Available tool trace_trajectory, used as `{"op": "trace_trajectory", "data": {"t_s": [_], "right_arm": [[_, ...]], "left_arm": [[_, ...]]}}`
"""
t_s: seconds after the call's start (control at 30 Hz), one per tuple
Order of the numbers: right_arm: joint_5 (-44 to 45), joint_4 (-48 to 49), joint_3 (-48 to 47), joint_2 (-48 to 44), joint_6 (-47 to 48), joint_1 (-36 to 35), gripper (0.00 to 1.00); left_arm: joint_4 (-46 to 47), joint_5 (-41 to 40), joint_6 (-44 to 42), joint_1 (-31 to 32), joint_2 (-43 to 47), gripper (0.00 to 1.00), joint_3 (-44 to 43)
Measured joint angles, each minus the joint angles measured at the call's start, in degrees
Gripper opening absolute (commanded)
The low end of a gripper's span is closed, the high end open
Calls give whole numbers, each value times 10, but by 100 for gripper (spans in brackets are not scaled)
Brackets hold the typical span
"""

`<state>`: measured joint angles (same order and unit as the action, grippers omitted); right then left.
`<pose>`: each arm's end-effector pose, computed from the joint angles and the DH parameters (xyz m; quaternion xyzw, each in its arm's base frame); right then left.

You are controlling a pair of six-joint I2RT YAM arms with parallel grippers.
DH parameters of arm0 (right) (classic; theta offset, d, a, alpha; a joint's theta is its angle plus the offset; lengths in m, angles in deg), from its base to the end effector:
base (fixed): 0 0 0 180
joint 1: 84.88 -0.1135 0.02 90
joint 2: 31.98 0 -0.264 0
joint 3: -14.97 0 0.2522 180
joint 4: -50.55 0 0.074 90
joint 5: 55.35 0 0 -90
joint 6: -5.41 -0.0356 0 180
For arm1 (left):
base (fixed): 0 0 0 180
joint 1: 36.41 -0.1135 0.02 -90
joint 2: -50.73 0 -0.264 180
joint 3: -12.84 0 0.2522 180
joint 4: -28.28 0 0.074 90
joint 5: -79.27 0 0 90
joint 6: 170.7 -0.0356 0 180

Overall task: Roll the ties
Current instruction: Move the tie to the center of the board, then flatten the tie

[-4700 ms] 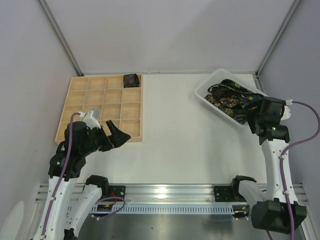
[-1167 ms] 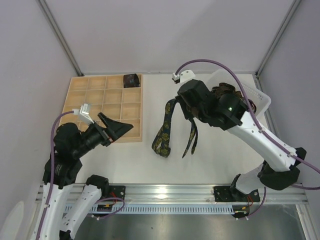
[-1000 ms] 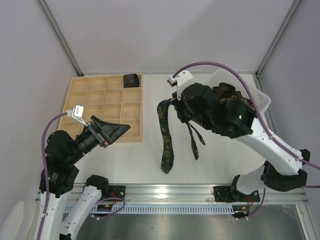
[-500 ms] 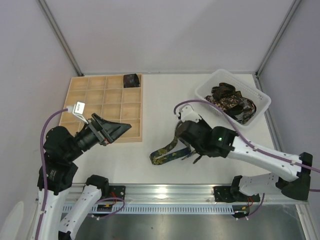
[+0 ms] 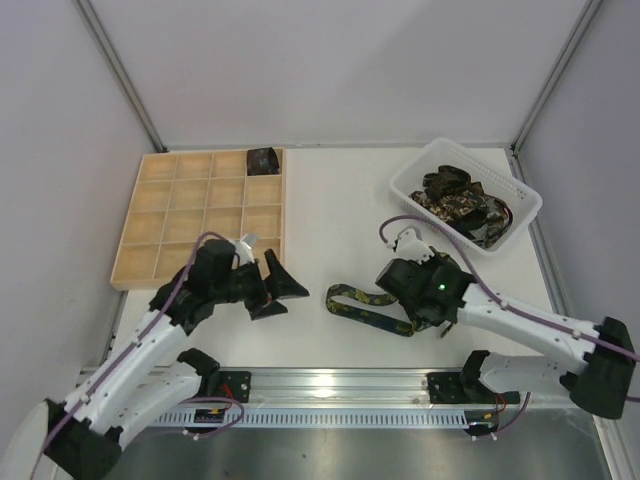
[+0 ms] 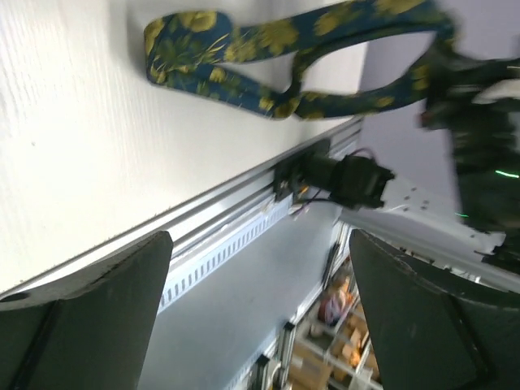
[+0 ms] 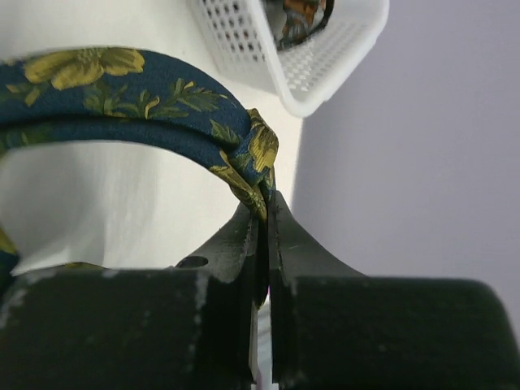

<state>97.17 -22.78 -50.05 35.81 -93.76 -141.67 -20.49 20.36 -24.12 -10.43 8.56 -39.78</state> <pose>0.1326 0.1449 0.2579 -0.2851 0.8017 -0.3758 0.3672 0.1307 -0.0841 0.2717 -0.1161 0.8672 -0.4583 0.1564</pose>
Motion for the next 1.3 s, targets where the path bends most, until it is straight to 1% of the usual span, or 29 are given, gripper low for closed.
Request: {"op": "trace_trajectory", "data": {"t_s": [0.07,0.17,0.23,0.33,0.37,0.4,0.43,0.5,0.57,0.67,0.8,0.9,1.07,1.27,1.3], "right_arm": [[-5,20,0,-55,12,3,0],[-17,41,0,-108,28,10,0],[-22,46,0,-123,32,14,0],[-31,46,0,-126,32,15,0],[-35,45,0,-126,32,15,0],[-36,45,0,-126,32,15,0],[-38,45,0,-127,32,14,0],[-42,45,0,-131,32,14,0],[-46,44,0,-137,32,13,0],[-48,43,0,-145,32,9,0],[-48,45,0,-146,33,5,0],[-48,47,0,-146,38,1,0],[-50,58,-2,-151,52,0,0],[-55,67,-2,-163,65,-1,0],[-56,68,-2,-164,67,-1,0]], "left_arm": [[24,-25,17,53,-45,97,8],[69,-47,48,100,-104,96,14],[98,-73,64,121,-152,91,13],[130,-115,76,146,-209,88,12],[146,-122,85,150,-222,89,13],[164,-129,98,153,-232,93,14],[180,-135,113,156,-238,94,17],[202,-161,147,165,-239,96,26],[209,-197,186,177,-237,96,29],[211,-230,231,194,-239,95,29],[208,-261,294,209,-280,96,21],[207,-275,333,223,-320,95,10],[208,-290,391,228,-359,87,3],[207,-294,422,229,-414,84,-47],[207,-294,425,229,-420,82,-56]]}}
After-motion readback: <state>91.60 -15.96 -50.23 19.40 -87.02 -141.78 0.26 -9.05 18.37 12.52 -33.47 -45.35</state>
